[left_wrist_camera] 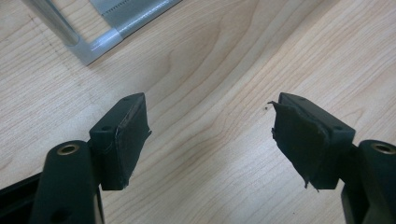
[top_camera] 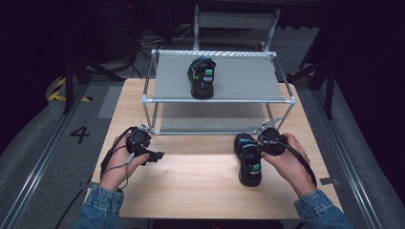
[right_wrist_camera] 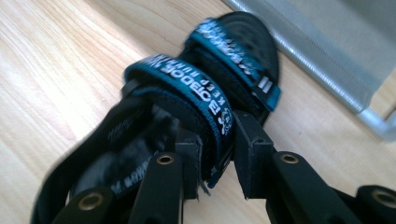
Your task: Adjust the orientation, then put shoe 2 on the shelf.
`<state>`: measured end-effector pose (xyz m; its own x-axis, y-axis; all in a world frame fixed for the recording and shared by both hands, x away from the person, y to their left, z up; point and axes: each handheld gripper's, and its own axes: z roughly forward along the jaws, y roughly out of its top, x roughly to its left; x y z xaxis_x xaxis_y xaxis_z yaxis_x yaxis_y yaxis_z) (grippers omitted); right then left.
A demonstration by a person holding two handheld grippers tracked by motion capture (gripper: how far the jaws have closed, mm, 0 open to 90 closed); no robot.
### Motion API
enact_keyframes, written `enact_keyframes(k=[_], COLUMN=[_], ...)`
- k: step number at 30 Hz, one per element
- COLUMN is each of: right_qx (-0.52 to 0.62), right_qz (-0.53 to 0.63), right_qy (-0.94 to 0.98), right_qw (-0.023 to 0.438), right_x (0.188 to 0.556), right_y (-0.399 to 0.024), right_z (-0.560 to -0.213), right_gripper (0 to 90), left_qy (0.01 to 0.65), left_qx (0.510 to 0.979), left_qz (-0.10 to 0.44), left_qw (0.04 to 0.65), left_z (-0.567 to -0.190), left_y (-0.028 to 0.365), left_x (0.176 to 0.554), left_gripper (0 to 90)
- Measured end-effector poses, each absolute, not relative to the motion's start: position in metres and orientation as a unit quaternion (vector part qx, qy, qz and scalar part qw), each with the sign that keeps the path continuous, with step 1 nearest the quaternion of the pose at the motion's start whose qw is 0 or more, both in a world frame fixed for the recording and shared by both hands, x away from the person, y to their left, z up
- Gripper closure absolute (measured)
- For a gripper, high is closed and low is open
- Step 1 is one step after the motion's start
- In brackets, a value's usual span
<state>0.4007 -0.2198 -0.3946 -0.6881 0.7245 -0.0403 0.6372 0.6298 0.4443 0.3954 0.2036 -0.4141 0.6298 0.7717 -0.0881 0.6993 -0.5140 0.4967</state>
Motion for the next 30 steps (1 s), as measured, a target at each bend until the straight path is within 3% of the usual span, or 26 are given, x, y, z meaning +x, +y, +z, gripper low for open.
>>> enact_keyframes(k=[10, 30], right_qx=[0.396, 0.393], right_qz=[0.234, 0.247], right_qy=[0.885, 0.881], right_qw=[0.068, 0.096], right_x=[0.39, 0.393], right_y=[-0.22, -0.209], right_z=[-0.372, -0.303], right_gripper=[73.6, 73.4], left_qy=[0.429, 0.451], left_qx=[0.865, 0.852], left_qz=[0.073, 0.081], left_qw=[0.249, 0.254], left_z=[-0.414, -0.413], left_y=[0.21, 0.231], left_x=[0.393, 0.379], left_gripper=[27.0, 27.0])
